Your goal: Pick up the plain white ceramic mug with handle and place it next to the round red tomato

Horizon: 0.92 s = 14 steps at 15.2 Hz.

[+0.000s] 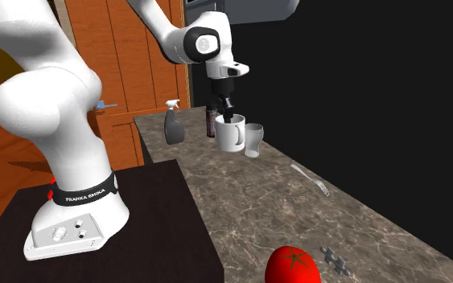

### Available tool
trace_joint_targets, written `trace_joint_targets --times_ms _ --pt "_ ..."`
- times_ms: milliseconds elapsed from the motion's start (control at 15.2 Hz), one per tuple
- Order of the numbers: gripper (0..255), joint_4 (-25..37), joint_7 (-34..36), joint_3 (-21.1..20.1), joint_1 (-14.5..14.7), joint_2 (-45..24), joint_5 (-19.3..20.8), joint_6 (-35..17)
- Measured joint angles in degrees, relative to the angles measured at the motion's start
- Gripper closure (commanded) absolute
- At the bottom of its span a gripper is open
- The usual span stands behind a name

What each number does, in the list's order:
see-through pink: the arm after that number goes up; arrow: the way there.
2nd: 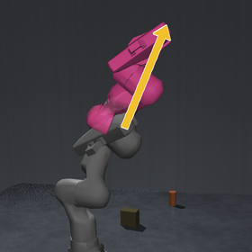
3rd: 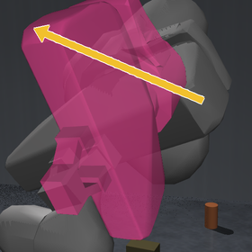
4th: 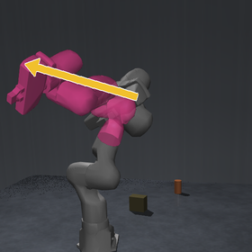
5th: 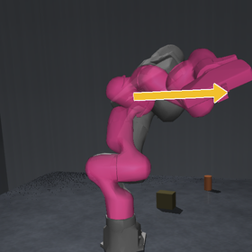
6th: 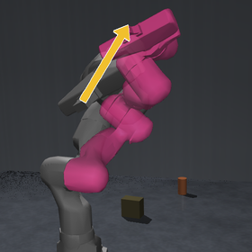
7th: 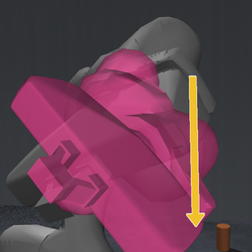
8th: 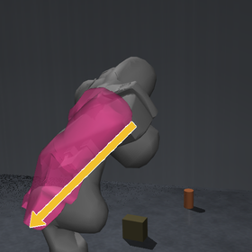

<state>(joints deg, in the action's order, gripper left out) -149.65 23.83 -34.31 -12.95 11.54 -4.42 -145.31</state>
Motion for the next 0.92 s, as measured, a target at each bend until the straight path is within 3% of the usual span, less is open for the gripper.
trace_joint_targets --times_ms 462,924 --pt "255 2.4 -10.2 6.7 -5.1 -2.4 1.9 0.2" --pt "255 8.7 -17.9 12.0 -10.6 -9.2 5.7 0.1"
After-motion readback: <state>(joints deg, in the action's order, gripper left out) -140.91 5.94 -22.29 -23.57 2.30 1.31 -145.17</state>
